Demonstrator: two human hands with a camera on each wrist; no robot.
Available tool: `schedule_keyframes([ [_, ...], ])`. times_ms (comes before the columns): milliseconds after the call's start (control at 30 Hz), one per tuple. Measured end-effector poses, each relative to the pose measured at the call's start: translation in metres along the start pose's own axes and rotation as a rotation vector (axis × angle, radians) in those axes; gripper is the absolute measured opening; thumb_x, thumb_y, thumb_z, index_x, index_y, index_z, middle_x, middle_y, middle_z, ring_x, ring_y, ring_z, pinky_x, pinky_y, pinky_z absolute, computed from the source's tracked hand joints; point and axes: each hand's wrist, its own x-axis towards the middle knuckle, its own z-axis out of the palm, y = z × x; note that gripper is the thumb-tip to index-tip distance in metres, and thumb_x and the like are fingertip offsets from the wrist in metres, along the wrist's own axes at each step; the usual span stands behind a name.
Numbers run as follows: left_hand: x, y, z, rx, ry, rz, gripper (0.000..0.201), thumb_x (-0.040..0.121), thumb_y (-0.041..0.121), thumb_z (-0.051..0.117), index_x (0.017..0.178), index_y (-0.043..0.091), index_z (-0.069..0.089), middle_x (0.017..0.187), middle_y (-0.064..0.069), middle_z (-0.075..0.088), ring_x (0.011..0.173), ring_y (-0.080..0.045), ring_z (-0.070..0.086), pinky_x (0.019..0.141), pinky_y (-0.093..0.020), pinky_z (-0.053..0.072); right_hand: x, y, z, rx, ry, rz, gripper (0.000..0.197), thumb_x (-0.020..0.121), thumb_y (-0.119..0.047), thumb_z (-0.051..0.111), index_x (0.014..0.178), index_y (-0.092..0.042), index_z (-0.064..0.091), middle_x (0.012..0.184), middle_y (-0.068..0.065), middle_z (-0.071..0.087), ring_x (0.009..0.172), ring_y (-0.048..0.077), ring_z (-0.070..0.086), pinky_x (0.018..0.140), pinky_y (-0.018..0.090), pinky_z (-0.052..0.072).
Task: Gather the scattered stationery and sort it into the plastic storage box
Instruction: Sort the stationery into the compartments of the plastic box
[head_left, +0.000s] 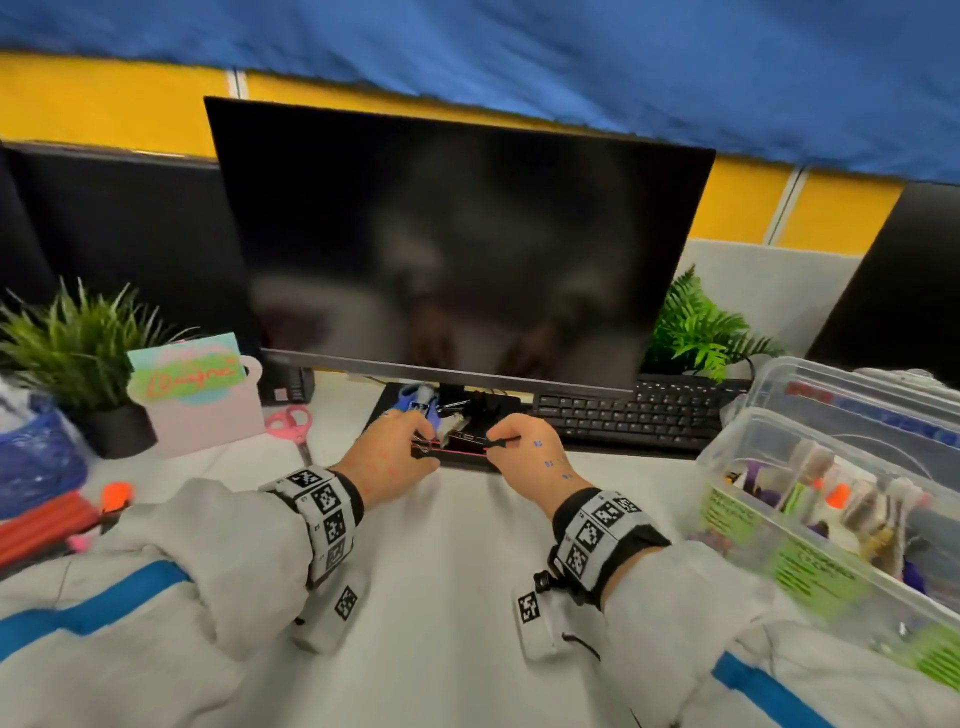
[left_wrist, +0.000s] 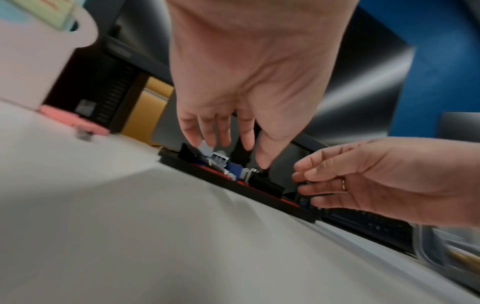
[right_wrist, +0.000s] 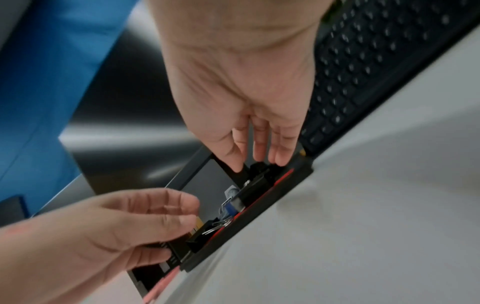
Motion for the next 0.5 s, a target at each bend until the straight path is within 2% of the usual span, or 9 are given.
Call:
schedule_keyframes([
  [67,0.005,-0.015,-0.003,0.001,0.038,-0.052,0.029,0.084,0.025,0.072,0.111,0.028,0.063,0.111,0.000,0.055,0.104,-0.021,0.058,0.093,-0.030,0.046,0.013,0.000,0.017,0.056,-0.014,0.033,0.023,0.084,-0.011,0.072,0.105,-0.019,0.070,0.101,-0.005,0.064,0.093,0.013,0.060,0.080,0.024,0.050],
  [167,0.016,-0.027,-0.006,0.000,0.082,-0.104,0.039,0.082,0.024,0.072,0.119,0.028,0.063,0.120,-0.001,0.056,0.113,-0.024,0.056,0.101,-0.040,0.046,0.027,0.000,0.034,0.101,-0.038,0.069,0.032,0.080,-0.010,0.077,0.109,-0.021,0.067,0.108,-0.006,0.062,0.094,0.011,0.058,0.073,0.018,0.045],
  [267,0.033,-0.036,-0.004,0.044,-0.005,-0.136,0.060,0.070,0.038,0.069,0.128,0.039,0.054,0.139,-0.004,0.047,0.127,-0.029,0.049,0.106,-0.047,0.044,0.038,0.000,0.045,0.078,-0.052,0.075,0.039,0.074,-0.014,0.084,0.107,-0.024,0.066,0.106,-0.008,0.062,0.097,0.011,0.059,0.083,0.024,0.047],
  [333,0.042,-0.042,-0.001,0.095,-0.086,-0.141,0.072,0.065,0.042,0.065,0.135,0.044,0.048,0.148,-0.006,0.040,0.133,-0.033,0.045,0.108,-0.048,0.043,0.043,0.001,0.050,-0.005,-0.068,0.082,0.041,0.071,-0.021,0.086,0.105,-0.028,0.065,0.110,-0.006,0.062,0.106,0.016,0.059,0.091,0.029,0.047],
  [400,0.044,-0.040,-0.001,0.162,-0.142,-0.145,0.076,0.068,0.039,0.069,0.140,0.045,0.044,0.147,0.000,0.040,0.132,-0.030,0.046,0.108,-0.049,0.043,0.045,0.000,0.052,-0.120,-0.095,0.091,0.044,0.072,-0.026,0.085,0.111,-0.029,0.064,0.120,-0.001,0.058,0.115,0.021,0.054,0.098,0.036,0.047],
  [500,0.045,-0.041,0.002,0.246,-0.110,-0.149,0.068,0.077,0.032,0.074,0.139,0.045,0.047,0.135,-0.001,0.043,0.125,-0.028,0.046,0.105,-0.047,0.043,0.044,0.000,0.050,-0.258,-0.123,0.077,0.046,0.078,-0.028,0.080,0.120,-0.027,0.062,0.130,0.003,0.048,0.122,0.027,0.046,0.101,0.034,0.042],
])
